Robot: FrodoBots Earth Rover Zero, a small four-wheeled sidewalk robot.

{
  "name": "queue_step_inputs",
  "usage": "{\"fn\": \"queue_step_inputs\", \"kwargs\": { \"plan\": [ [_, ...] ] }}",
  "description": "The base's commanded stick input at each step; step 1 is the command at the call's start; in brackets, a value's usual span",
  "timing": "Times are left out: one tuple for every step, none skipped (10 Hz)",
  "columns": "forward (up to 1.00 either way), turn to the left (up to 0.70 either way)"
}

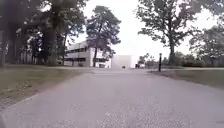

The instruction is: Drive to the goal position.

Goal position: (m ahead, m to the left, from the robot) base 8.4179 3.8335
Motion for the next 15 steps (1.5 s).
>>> {"fn": "queue_step_inputs", "kwargs": {
  "plan": [
    [0.85, 0.00],
    [0.85, 0.00],
    [0.85, 0.00],
    [0.85, 0.00],
    [0.85, 0.00],
    [0.85, 0.00],
    [0.85, 0.00],
    [0.85, 0.00],
    [0.85, 0.00],
    [0.85, 0.00],
    [0.85, 0.00],
    [0.85, 0.00],
    [0.85, 0.00],
    [0.85, 0.00],
    [0.85, 0.00]
  ]
}}
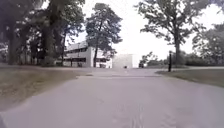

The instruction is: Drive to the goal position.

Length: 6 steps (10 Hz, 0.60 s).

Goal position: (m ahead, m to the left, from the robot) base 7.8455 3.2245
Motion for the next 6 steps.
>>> {"fn": "queue_step_inputs", "kwargs": {
  "plan": [
    [0.85, 0.00],
    [0.85, 0.00],
    [0.85, 0.00],
    [0.85, 0.00],
    [0.85, 0.00],
    [0.85, 0.00]
  ]
}}
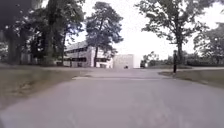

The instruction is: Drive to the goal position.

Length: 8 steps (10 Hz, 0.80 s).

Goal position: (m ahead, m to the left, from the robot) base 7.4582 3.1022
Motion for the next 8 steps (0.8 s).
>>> {"fn": "queue_step_inputs", "kwargs": {
  "plan": [
    [0.85, -0.01],
    [0.85, -0.34],
    [0.85, -0.34],
    [0.85, -0.34],
    [0.85, -0.34],
    [0.85, -0.11],
    [0.85, 0.00],
    [0.85, 0.00]
  ]
}}
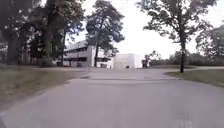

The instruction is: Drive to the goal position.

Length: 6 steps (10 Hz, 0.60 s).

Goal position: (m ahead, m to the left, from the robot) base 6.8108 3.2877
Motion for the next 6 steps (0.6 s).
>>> {"fn": "queue_step_inputs", "kwargs": {
  "plan": [
    [0.85, 0.00],
    [0.85, 0.00],
    [0.85, 0.00],
    [0.85, 0.00],
    [0.85, 0.00],
    [0.85, 0.00]
  ]
}}
